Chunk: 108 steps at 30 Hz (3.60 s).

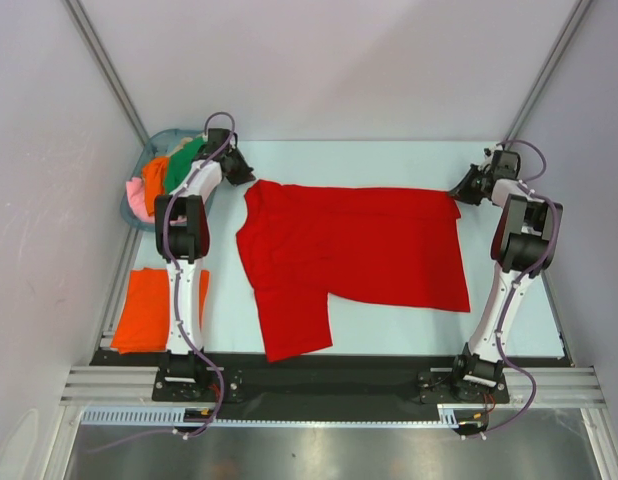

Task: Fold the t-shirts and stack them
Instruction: Fold the tshirt

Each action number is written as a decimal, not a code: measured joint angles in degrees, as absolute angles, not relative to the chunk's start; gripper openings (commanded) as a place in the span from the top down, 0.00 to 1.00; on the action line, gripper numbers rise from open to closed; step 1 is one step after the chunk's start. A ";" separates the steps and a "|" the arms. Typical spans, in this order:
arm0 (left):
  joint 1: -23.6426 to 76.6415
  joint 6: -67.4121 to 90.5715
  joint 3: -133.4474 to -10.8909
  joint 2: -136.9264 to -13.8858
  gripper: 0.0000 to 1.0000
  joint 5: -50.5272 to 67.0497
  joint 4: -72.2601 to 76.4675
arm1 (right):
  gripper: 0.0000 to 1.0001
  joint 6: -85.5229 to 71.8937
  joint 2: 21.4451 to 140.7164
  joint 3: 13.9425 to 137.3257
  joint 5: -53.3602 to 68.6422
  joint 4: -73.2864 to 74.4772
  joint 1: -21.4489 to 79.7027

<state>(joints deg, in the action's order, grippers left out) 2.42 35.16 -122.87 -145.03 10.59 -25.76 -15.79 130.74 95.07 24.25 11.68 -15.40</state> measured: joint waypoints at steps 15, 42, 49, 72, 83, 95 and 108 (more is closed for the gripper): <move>2.48 38.41 -117.27 -143.79 0.52 8.58 -13.08 | 1.00 -19.73 133.80 99.88 19.14 10.35 -14.79; 5.13 29.98 -117.49 -138.93 0.71 10.59 -28.01 | 1.00 -20.56 133.80 97.65 21.89 5.87 -15.49; 5.13 30.02 -117.60 -139.52 0.95 11.33 -28.03 | 1.00 -20.95 133.80 97.51 21.93 5.56 -15.51; 5.78 25.82 -118.72 -139.46 0.39 10.81 -27.27 | 1.00 -20.95 133.80 97.27 22.55 5.06 -15.64; 6.35 24.91 -124.01 -143.33 0.51 11.97 -31.29 | 1.00 -20.95 133.80 97.12 22.94 4.82 -15.75; 6.81 22.94 -125.49 -143.72 1.00 9.21 -33.89 | 1.00 -21.06 133.80 97.06 22.94 4.71 -15.77; 5.61 30.22 -122.34 -143.70 1.00 7.92 -25.69 | 1.00 -23.64 133.80 96.97 20.93 4.43 -15.59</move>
